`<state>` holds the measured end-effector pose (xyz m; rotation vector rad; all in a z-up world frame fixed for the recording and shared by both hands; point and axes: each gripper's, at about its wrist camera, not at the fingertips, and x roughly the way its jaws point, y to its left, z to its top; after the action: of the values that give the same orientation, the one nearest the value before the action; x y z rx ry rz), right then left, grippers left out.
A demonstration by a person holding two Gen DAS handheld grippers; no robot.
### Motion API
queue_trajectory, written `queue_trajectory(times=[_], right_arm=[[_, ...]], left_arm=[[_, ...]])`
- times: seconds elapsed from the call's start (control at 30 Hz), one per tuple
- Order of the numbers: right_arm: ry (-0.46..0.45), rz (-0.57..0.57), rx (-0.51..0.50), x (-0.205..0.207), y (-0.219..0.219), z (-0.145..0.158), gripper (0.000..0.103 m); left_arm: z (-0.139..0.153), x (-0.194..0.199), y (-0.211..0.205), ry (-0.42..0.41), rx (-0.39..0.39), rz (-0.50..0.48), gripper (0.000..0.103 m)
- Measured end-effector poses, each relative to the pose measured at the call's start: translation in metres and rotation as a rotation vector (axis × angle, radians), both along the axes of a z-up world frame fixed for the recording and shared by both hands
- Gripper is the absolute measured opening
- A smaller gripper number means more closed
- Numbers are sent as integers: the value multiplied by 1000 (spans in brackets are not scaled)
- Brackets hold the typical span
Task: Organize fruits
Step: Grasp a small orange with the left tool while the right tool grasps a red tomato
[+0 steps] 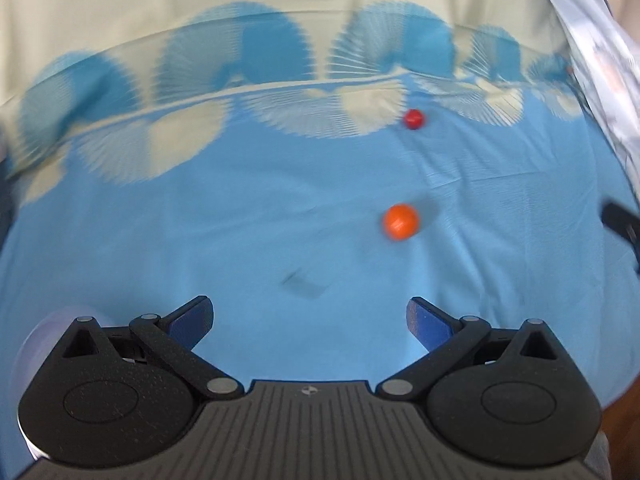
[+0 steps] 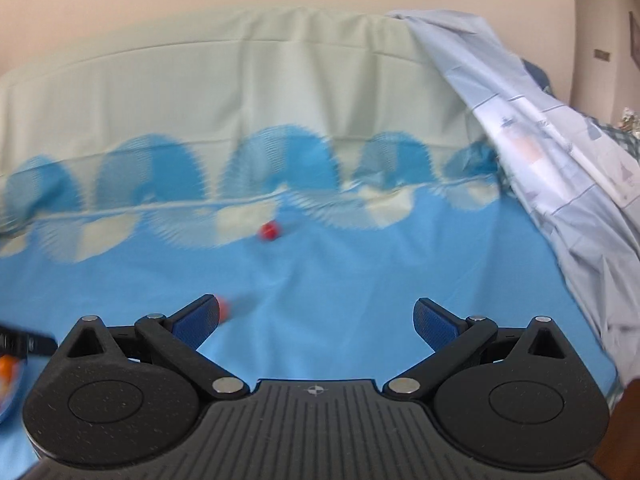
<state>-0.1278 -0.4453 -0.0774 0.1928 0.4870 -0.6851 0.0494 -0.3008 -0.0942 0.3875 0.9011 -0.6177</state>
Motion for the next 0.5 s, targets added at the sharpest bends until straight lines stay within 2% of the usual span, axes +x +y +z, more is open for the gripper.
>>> queue_trajectory(times=[0.1,0.2,0.37,0.43,0.5], right_arm=[[5,77,16,43,-62,-30,102],[50,159,67,99,-115,-63,102],[84,270,107,194,-160,-107,102],[98,303,123,228,-167,-120,102],[93,305,120,254,-169,-131,102]], left_arm=[[-33,20,-50,-3,32,-50,103],[-63,38,-85,27,49,-95,103],[-101,66,-117,59,64,-110,101],[-104,74,-118,76,14,-101,90],[-99,76,-118,62,-32,-107,67]])
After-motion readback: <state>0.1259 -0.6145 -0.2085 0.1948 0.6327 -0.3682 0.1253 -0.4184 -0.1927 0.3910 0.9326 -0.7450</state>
